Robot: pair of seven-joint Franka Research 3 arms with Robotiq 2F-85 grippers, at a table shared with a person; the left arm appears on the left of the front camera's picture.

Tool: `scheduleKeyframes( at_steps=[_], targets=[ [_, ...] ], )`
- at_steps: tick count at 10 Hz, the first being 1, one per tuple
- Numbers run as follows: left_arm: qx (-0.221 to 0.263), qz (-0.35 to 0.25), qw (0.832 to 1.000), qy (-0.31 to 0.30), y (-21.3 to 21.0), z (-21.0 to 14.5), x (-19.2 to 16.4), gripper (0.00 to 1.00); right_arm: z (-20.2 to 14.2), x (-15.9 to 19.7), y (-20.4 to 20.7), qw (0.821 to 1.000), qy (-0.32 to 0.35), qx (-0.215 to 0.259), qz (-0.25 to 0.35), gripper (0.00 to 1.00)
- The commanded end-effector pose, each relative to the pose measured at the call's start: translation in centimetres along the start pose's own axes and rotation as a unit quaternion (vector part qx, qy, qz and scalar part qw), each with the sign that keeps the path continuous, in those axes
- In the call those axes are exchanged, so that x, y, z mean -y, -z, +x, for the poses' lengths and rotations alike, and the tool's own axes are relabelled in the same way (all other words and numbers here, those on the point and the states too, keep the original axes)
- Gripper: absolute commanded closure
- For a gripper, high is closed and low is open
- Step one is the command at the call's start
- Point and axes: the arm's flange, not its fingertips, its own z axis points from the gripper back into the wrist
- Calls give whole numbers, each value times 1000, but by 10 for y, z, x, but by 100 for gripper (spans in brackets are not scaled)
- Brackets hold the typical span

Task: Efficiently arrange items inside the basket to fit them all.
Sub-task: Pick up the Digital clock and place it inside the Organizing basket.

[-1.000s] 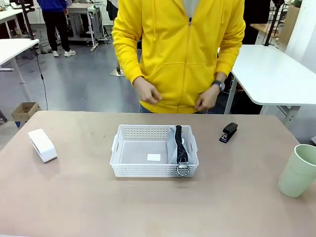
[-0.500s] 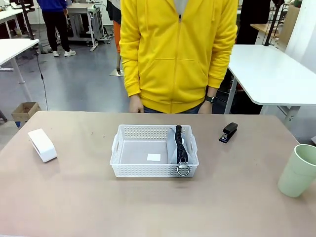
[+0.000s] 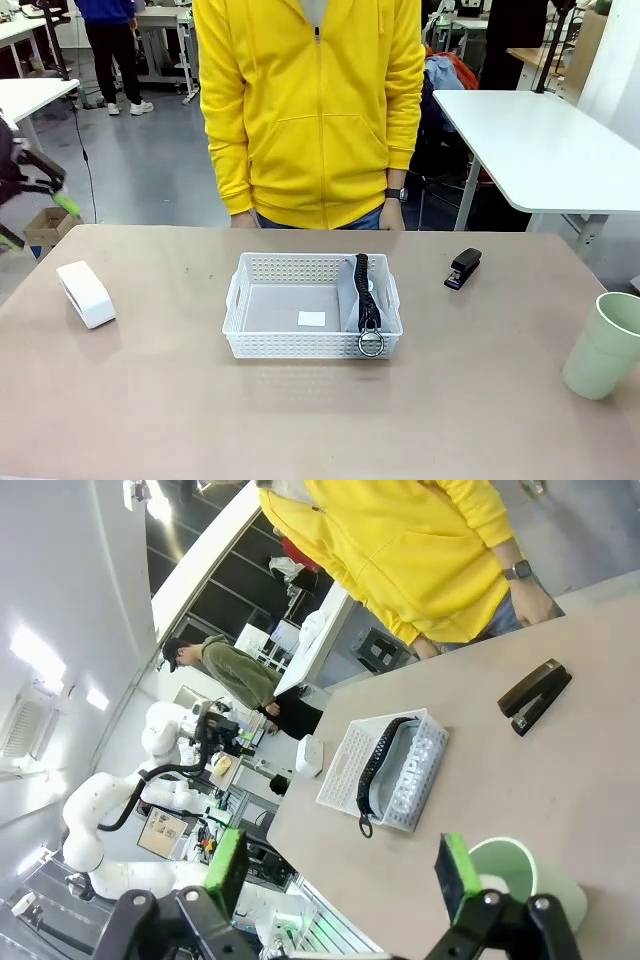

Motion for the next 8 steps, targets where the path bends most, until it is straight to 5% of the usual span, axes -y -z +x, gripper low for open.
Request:
scheduleKeyframes(
  at_steps=[1, 3, 6, 8],
  targets=[
    [-15, 67, 997, 20, 6, 19, 11, 0, 4, -1, -1, 1000, -14, 8, 8, 0],
    [45, 124, 984, 121, 36, 16, 15, 0, 4, -1, -1, 1000, -14, 8, 8, 0],
    [19, 151, 965, 214, 63, 10, 15, 0, 4, -1, -1, 1000, -14, 8, 8, 0],
    [18, 148, 972, 183, 60, 15, 28, 0, 4, -1, -1, 1000, -14, 8, 8, 0]
  ],
)
